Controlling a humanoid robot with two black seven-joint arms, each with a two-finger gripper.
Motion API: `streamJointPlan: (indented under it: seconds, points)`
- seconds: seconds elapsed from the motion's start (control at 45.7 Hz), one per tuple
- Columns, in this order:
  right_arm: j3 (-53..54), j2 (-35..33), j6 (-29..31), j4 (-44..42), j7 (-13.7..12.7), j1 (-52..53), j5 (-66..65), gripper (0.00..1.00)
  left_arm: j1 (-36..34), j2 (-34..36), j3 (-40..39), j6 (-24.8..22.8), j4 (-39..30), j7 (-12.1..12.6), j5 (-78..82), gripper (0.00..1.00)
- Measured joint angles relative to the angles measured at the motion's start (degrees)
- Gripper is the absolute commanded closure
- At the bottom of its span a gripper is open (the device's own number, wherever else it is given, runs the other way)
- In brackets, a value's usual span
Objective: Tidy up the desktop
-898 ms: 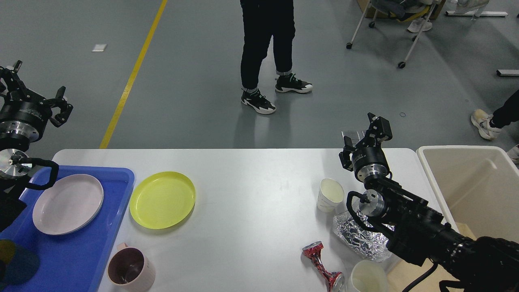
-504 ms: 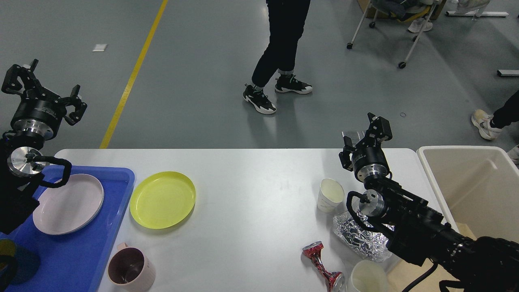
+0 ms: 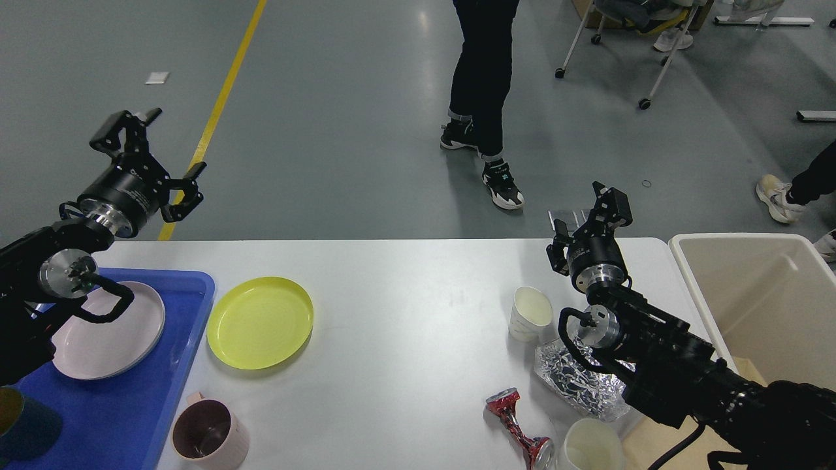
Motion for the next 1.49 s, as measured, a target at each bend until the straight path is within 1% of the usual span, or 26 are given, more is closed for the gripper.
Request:
streamJointPlan:
  seconds: [0.066, 0.131, 0.263, 0.329, 0.416, 0.526, 0.701, 0.854, 0.898, 0.942, 0.964, 1.029, 1.095, 1.248, 1.38, 1.424, 1.489]
  points:
    - [0.00, 0.00, 0.00, 0.00, 0.00, 0.00, 0.00, 0.00, -1.03, 2.28, 6.30, -1.80, -2.63, -0.58, 0.01, 0.00]
    - [0.00, 0.00, 0.00, 0.00, 0.00, 0.00, 0.00, 0.00, -2.30, 4.77, 12.44, -5.13, -4.54, -0.96, 0.01, 0.00]
    - [0.00, 0.00, 0.00, 0.00, 0.00, 0.00, 0.00, 0.00, -6.28, 8.39, 24.54, -13.96, -7.89, -1.06, 0.01, 0.00]
    - [0.00, 0.00, 0.00, 0.00, 0.00, 0.00, 0.00, 0.00, -9.10, 9.58, 31.67, -17.82, -8.66, -0.67, 0.01, 0.00]
    - [0.00, 0.00, 0.00, 0.00, 0.00, 0.00, 0.00, 0.00, -13.55, 10.13, 40.86, -20.39, -8.87, -0.22, 0.08, 0.00]
    - [0.00, 0.00, 0.00, 0.00, 0.00, 0.00, 0.00, 0.00, -20.32, 10.09, 53.61, -21.25, -8.87, 0.05, 0.18, 0.00]
    - [0.00, 0.00, 0.00, 0.00, 0.00, 0.00, -0.01, 0.00, -31.70, 7.17, 76.55, -21.40, -8.03, 0.08, 0.19, 0.00]
    - [0.00, 0.00, 0.00, 0.00, 0.00, 0.00, 0.00, 0.00, -38.17, 1.51, 90.03, -22.24, -7.00, 0.05, 0.32, 0.00]
    - [0.00, 0.00, 0.00, 0.00, 0.00, 0.00, 0.00, 0.00, -39.26, -0.32, 93.15, -23.48, -6.91, 0.03, 0.42, 0.00]
    - [0.00, 0.00, 0.00, 0.00, 0.00, 0.00, 0.00, 0.00, -40.14, -2.36, 96.26, -25.94, -6.91, -0.04, 0.48, 0.00]
    - [0.00, 0.00, 0.00, 0.00, 0.00, 0.00, 0.00, 0.00, -40.73, -4.32, 98.70, -29.63, -7.01, -0.08, 0.51, 0.00]
    - [0.00, 0.00, 0.00, 0.00, 0.00, 0.00, -0.01, 0.00, -41.21, -6.49, 100.86, -33.27, -7.12, -0.08, 0.53, 0.00]
    - [0.00, 0.00, 0.00, 0.00, 0.00, 0.00, 0.00, 0.00, -41.53, -8.12, 101.76, -34.53, -7.14, -0.11, 0.53, 0.00]
    - [0.00, 0.00, 0.00, 0.00, 0.00, 0.00, -0.01, 0.00, -43.07, -10.42, 103.08, -35.00, -7.14, 0.01, 0.61, 0.00]
    - [0.00, 0.00, 0.00, 0.00, 0.00, 0.00, -0.01, 0.00, -44.27, -11.51, 106.12, -35.02, -7.95, 0.23, 1.51, 0.00]
    - [0.00, 0.00, 0.00, 0.00, 0.00, 0.00, -0.01, 0.00, -44.91, -11.85, 107.80, -35.03, -9.14, 0.98, 3.60, 0.00]
    - [0.00, 0.00, 0.00, 0.00, 0.00, 0.00, 0.00, 0.00, -45.30, -12.07, 108.33, -35.03, -9.58, 1.94, 5.11, 0.00]
